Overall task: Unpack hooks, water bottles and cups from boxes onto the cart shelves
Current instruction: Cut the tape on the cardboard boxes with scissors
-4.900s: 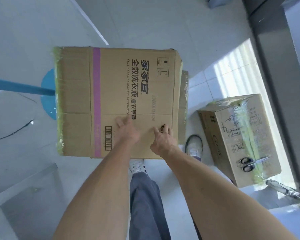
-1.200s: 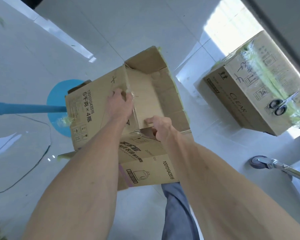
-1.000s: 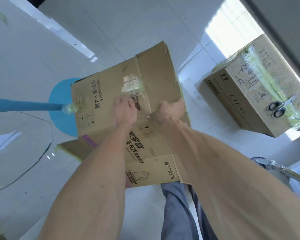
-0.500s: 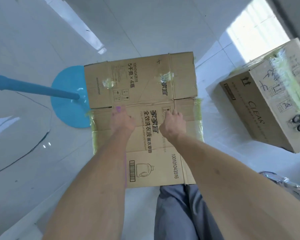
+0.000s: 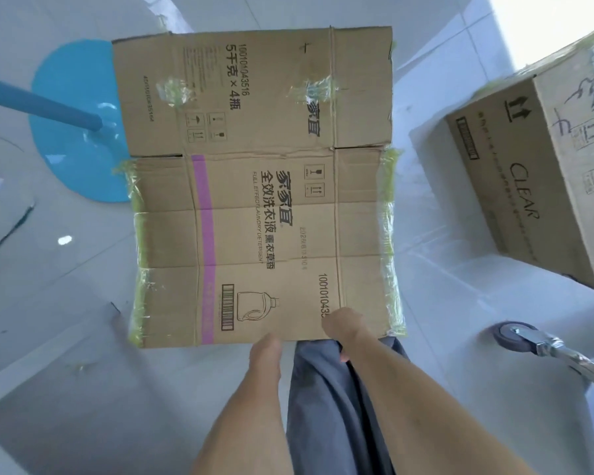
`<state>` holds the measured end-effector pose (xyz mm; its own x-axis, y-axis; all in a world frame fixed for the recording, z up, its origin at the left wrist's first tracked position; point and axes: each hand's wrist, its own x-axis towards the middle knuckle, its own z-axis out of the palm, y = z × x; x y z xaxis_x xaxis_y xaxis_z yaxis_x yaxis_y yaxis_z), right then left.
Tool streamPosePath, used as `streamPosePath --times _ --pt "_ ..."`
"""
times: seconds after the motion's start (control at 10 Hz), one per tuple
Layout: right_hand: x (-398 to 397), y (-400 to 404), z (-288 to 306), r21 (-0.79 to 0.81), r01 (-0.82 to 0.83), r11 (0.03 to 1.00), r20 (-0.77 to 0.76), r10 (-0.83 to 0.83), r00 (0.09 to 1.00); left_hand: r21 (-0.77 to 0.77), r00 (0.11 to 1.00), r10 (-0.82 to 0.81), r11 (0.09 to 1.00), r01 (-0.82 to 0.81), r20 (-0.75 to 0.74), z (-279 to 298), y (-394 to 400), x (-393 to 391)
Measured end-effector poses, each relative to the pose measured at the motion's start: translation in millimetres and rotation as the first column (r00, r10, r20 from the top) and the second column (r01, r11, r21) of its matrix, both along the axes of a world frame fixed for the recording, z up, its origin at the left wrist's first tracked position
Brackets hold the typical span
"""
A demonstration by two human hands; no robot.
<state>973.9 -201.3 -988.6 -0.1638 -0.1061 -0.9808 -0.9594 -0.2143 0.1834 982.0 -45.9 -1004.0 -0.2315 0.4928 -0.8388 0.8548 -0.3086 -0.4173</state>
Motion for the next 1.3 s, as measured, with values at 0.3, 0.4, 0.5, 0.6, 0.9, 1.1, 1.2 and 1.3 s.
streamPosePath --times 0.3,0.4,0.5,0.6,0.9,1.1,1.2,1.3 --pt "-25.8 -14.9 -44.1 -0.104 0.766 0.635 0.078 -0.762 0.642 0.130 0.784 0.497 0.808 -0.575 0.373 -55.2 12.1 4.3" --pt "-21.9 -20.6 -48.2 -0.102 0.770 0.630 0.064 -0.768 0.637 0.089 0.834 0.460 0.858 -0.506 0.305 -51.7 -2.5 4.4" --pt "-11.3 -32.4 -53.1 -0.035 0.794 0.607 0.044 -0.793 0.608 -0.008 0.711 0.638 0.746 -0.666 0.296 -65.6 -17.6 4.6" --pt "-2.6 -41.2 -59.3 -0.161 0.810 0.563 0.275 -0.763 0.585 -0.156 0.663 0.671 0.733 -0.663 0.332 -72.3 -41.4 23.9" --pt "97.2 -107.5 -57.8 -0.068 0.675 0.734 0.508 -0.557 0.657 -0.425 0.860 0.406 0.868 -0.257 0.309 -61.1 -149.0 170.1" --pt "81.7 -114.7 -25.3 -0.222 0.551 0.805 0.455 -0.414 0.788 -0.092 0.701 -0.511 0.772 0.628 0.497 -26.2 -171.2 179.9" --pt "62.1 -131.6 4.0 -0.357 0.578 0.734 0.436 -0.416 0.798 -0.019 0.417 -0.776 0.464 0.886 0.474 6.3 -179.2 174.4" --pt "55.0 -165.1 39.5 -0.441 0.648 0.621 0.441 -0.479 0.759 0.001 0.255 -0.863 0.284 0.959 0.436 42.3 -210.8 186.8"
